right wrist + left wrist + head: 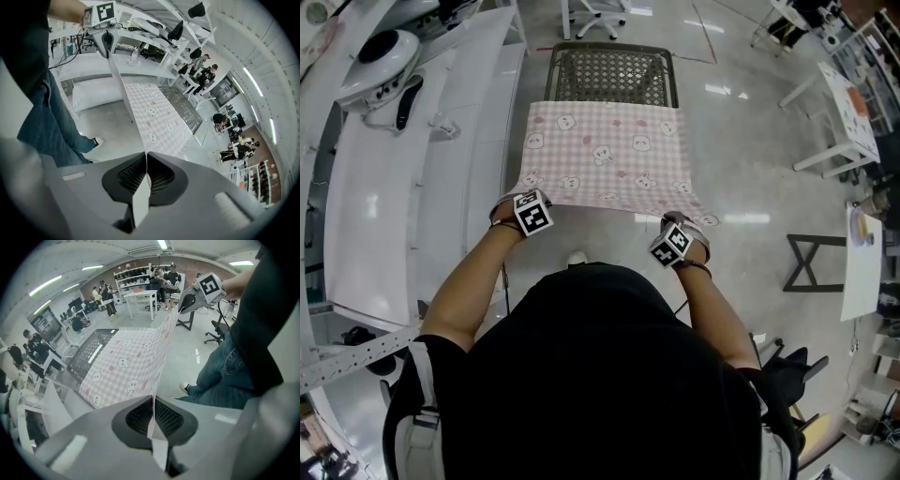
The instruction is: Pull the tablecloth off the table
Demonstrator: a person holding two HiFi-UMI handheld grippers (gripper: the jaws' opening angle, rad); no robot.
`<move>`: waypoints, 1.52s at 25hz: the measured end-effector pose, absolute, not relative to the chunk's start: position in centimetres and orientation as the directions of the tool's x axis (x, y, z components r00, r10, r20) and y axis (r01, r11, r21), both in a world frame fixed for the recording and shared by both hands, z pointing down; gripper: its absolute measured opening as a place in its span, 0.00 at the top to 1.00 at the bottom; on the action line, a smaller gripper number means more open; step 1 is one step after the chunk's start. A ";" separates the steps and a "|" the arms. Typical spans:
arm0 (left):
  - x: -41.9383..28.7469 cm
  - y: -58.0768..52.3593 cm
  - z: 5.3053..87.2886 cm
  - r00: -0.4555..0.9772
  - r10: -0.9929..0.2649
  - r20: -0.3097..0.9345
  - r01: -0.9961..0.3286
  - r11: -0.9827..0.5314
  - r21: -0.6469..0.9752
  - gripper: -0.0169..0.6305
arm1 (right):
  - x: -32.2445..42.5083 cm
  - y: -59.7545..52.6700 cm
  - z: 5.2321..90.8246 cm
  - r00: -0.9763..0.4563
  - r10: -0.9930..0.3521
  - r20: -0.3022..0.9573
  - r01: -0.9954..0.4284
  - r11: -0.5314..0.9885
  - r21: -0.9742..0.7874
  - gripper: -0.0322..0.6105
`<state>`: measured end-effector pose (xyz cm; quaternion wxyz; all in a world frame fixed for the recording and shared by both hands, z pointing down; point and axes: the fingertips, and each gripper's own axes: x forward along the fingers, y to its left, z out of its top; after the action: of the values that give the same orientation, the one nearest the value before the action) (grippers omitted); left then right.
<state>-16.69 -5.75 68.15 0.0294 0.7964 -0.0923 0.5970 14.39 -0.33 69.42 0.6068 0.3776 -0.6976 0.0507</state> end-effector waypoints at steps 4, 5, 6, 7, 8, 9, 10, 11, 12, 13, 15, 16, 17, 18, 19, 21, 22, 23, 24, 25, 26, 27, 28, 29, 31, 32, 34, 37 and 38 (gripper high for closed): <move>-15.8 -3.6 66.9 0.270 -0.134 0.954 -0.213 -0.974 -0.077 0.97 | 15.4 1.0 67.9 -0.006 -0.503 0.864 -0.571 0.711 0.411 0.90; -15.7 -3.2 66.6 0.271 -0.139 0.952 -0.223 -0.972 -0.079 0.97 | 15.5 1.4 67.5 -0.012 -0.508 0.861 -0.567 0.713 0.412 0.90; -15.5 -2.7 66.3 0.274 -0.144 0.951 -0.233 -0.969 -0.080 0.97 | 15.7 1.8 67.2 -0.020 -0.509 0.861 -0.564 0.717 0.411 0.90; -15.3 -2.3 66.1 0.274 -0.148 0.950 -0.243 -0.967 -0.081 0.97 | 15.8 2.2 66.9 -0.029 -0.508 0.861 -0.562 0.721 0.406 0.90; -15.1 -1.9 66.0 0.273 -0.152 0.950 -0.253 -0.964 -0.082 0.97 | 16.0 2.6 66.7 -0.037 -0.508 0.861 -0.559 0.724 0.403 0.90; -15.0 -1.4 65.9 0.271 -0.155 0.950 -0.263 -0.961 -0.082 0.97 | 16.3 3.0 66.6 -0.042 -0.511 0.859 -0.555 0.727 0.405 0.90; -14.8 -0.9 65.9 0.269 -0.158 0.950 -0.271 -0.959 -0.082 0.97 | 16.5 3.3 66.5 -0.046 -0.516 0.855 -0.549 0.728 0.410 0.90; -14.6 -0.5 65.8 0.267 -0.159 0.950 -0.279 -0.957 -0.082 0.97 | 16.8 3.6 66.4 -0.050 -0.523 0.851 -0.544 0.729 0.416 0.90; -14.5 -0.1 65.8 0.265 -0.161 0.951 -0.286 -0.955 -0.082 0.97 | 17.0 3.8 66.2 -0.055 -0.530 0.846 -0.540 0.728 0.422 0.90; -14.3 0.3 65.7 0.264 -0.162 0.951 -0.292 -0.953 -0.082 0.97 | 17.2 4.0 66.0 -0.058 -0.539 0.840 -0.536 0.727 0.429 0.90; -13.9 0.8 65.4 0.269 -0.170 0.948 -0.304 -0.949 -0.084 0.97 | 17.6 4.1 65.3 -0.059 -0.565 0.823 -0.527 0.718 0.455 0.90; -13.7 1.1 65.3 0.273 -0.173 0.946 -0.309 -0.947 -0.085 0.97 | 17.8 4.1 64.9 -0.061 -0.575 0.816 -0.525 0.713 0.464 0.90; -13.5 1.3 65.2 0.274 -0.175 0.946 -0.312 -0.946 -0.085 0.97 | 17.9 4.2 64.6 -0.064 -0.584 0.809 -0.527 0.708 0.470 0.90; -13.2 1.6 65.2 0.274 -0.176 0.945 -0.315 -0.945 -0.084 0.97 | 18.2 4.3 64.5 -0.068 -0.593 0.802 -0.530 0.703 0.475 0.90; -13.0 2.0 65.2 0.275 -0.174 0.945 -0.318 -0.945 -0.082 0.97 | 18.5 4.3 64.4 -0.069 -0.602 0.796 -0.532 0.697 0.481 0.90; -12.5 2.6 65.4 0.281 -0.169 0.945 -0.327 -0.942 -0.072 0.97 | 19.2 4.5 64.6 -0.071 -0.612 0.788 -0.535 0.690 0.488 0.90; -12.3 2.9 65.6 0.286 -0.165 0.944 -0.333 -0.941 -0.063 0.97 | 19.4 4.7 64.7 -0.071 -0.611 0.788 -0.535 0.690 0.487 0.90; -12.1 3.1 65.8 0.289 -0.158 0.944 -0.339 -0.939 -0.054 0.97 | 19.6 4.9 64.8 -0.069 -0.606 0.792 -0.534 0.693 0.484 0.90; -12.0 3.4 66.1 0.289 -0.150 0.946 -0.341 -0.939 -0.045 0.97 | 19.7 5.2 65.0 -0.065 -0.598 0.799 -0.532 0.698 0.479 0.90; -11.9 3.6 66.4 0.286 -0.145 0.947 -0.341 -0.939 -0.041 0.97 | 19.9 5.6 65.3 -0.063 -0.589 0.806 -0.529 0.704 0.474 0.90; -11.6 3.8 66.5 0.287 -0.145 0.947 -0.336 -0.941 -0.043 0.97 | 20.0 6.1 65.7 -0.061 -0.579 0.813 -0.526 0.711 0.467 0.90; -11.3 3.8 66.5 0.290 -0.148 0.946 -0.330 -0.943 -0.047 0.97 | 20.2 6.6 66.0 -0.061 -0.570 0.819 -0.525 0.716 0.459 0.90; -11.0 3.9 66.6 0.294 -0.150 0.944 -0.324 -0.945 -0.049 0.97 | 20.4 7.2 66.3 -0.061 -0.561 0.825 -0.526 0.721 0.451 0.90; -10.7 4.0 66.6 0.298 -0.149 0.943 -0.319 -0.946 -0.049 0.97 | 20.6 7.7 66.6 -0.060 -0.553 0.831 -0.528 0.724 0.444 0.90; -10.4 4.3 66.8 0.298 -0.141 0.944 -0.314 -0.949 -0.043 0.97 | 20.9 8.7 67.1 -0.054 -0.538 0.841 -0.534 0.728 0.431 0.90; -10.2 4.4 66.8 0.296 -0.137 0.945 -0.312 -0.949 -0.040 0.97 | 21.1 9.0 67.3 -0.052 -0.532 0.845 -0.538 0.728 0.425 0.90; -10.0 4.5 66.9 0.294 -0.133 0.946 -0.309 -0.950 -0.038 0.97 | 21.2 9.6 67.5 -0.056 -0.522 0.851 -0.550 0.728 0.410 0.90; -9.4 4.6 66.7 0.300 -0.132 0.945 -0.301 -0.953 -0.038 0.97 | 21.6 10.0 67.1 -0.055 -0.523 0.850 -0.565 0.719 0.406 0.90; -9.3 4.7 66.6 0.300 -0.135 0.944 -0.299 -0.953 -0.041 0.97 | 21.8 10.0 66.9 -0.053 -0.527 0.848 -0.569 0.714 0.408 0.90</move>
<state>-9.26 4.65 66.58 0.0715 0.8031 -0.1350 0.5759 21.82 9.99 66.90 0.5751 0.3780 -0.7253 0.0184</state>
